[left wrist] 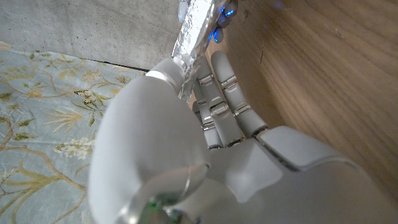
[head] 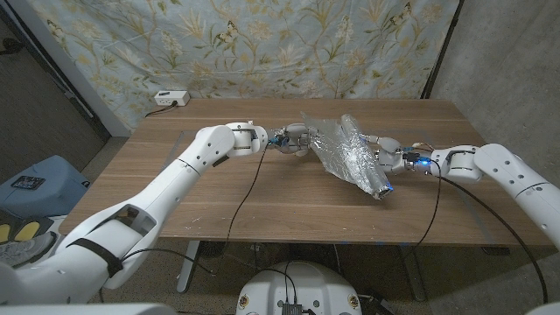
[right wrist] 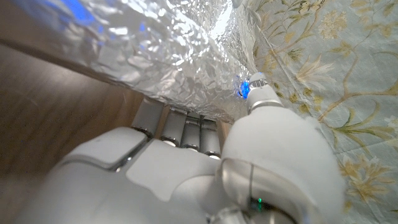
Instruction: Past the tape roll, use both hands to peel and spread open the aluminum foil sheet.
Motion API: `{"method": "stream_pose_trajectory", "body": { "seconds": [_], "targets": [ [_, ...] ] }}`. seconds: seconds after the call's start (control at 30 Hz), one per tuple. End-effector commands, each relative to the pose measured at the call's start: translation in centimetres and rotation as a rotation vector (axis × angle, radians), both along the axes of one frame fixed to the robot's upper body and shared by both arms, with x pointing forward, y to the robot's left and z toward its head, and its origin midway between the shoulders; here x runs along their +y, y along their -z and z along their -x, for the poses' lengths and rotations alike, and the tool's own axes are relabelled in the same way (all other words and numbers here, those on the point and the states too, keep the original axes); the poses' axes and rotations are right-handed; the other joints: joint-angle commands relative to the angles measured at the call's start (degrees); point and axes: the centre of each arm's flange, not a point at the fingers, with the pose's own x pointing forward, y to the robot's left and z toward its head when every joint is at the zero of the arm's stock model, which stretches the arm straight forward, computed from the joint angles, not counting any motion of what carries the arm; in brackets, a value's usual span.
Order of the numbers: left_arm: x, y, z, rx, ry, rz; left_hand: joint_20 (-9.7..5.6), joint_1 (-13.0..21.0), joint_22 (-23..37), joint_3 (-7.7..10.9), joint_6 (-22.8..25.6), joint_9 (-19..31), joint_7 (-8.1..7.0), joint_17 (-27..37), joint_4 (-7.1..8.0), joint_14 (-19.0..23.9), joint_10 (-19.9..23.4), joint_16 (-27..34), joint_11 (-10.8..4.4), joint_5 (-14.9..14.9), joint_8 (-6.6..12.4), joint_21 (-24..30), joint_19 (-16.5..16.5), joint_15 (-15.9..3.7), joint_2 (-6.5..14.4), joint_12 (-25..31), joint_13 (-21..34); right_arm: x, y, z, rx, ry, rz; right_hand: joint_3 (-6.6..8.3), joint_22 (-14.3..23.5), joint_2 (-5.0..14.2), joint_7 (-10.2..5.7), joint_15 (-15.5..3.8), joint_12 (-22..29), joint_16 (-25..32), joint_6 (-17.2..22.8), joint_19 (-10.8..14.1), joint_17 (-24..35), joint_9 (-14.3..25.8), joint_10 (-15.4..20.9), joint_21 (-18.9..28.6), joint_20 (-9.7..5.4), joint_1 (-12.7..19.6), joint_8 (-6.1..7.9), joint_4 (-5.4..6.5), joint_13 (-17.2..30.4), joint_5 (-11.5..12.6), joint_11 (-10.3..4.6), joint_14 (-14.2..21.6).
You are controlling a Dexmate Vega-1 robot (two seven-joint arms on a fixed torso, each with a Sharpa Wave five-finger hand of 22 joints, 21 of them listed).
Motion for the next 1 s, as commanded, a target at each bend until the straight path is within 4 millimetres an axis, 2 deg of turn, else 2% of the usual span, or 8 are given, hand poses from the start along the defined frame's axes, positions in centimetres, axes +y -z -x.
{"method": "stream_pose_trajectory", "body": {
  "seconds": [0.03, 0.53, 1.0],
  "targets": [
    [-0.2, 0.4, -0.2, 0.018, -0.004, 0.031, -0.36, 0.0, 0.2, 0.43, 1.6, 0.1, 1.41, 0.3, 0.05, 2.4, 4.3, 0.4, -4.32, 0.4, -0.27, 0.6, 0.1, -2.27, -0.3, 0.0, 0.2, 0.2, 0.4, -0.1, 0.082, -0.028, -0.025, -0.06, 0.1, 0.03, 1.31, 0.37, -0.4, 0.1, -0.2, 0.8, 0.0, 0.0, 0.2, 0.4, -0.48, -0.3, -0.07, -0.13, -0.1, 0.1, 0.26, 0.2],
    [0.2, 0.0, 0.7, 0.017, -0.026, 0.031, -0.44, -0.1, 0.2, 0.68, 1.9, 0.3, 1.43, 0.5, 0.02, 2.5, 4.5, 0.4, -4.41, 0.3, -0.19, 0.9, 0.1, -2.41, -0.5, -0.3, 0.3, 0.3, 0.7, -0.4, 0.066, -0.062, -0.113, -0.71, 0.1, -0.86, 1.5, 0.58, -1.9, -0.2, -0.5, 1.1, -0.6, -1.0, 0.2, 0.3, -0.74, -1.5, -0.06, 0.09, -1.3, 0.0, 0.62, 0.4],
    [1.1, 0.3, 1.4, 0.019, -0.042, 0.033, -0.5, -0.3, 0.2, 0.91, 2.1, 0.4, 1.49, 0.3, 0.05, 2.9, 4.7, 0.3, -4.38, 0.3, -0.2, 1.3, 0.1, -2.48, -0.7, -0.6, 0.4, 0.3, 1.0, -0.1, 0.058, -0.077, -0.138, -4.12, 0.1, -3.88, 1.75, 1.14, -4.9, -1.3, -1.6, 1.1, -2.2, -2.9, 0.1, -0.2, -0.45, -8.2, -0.2, 2.57, -3.4, 0.6, 1.04, -0.2]
  ]
}}
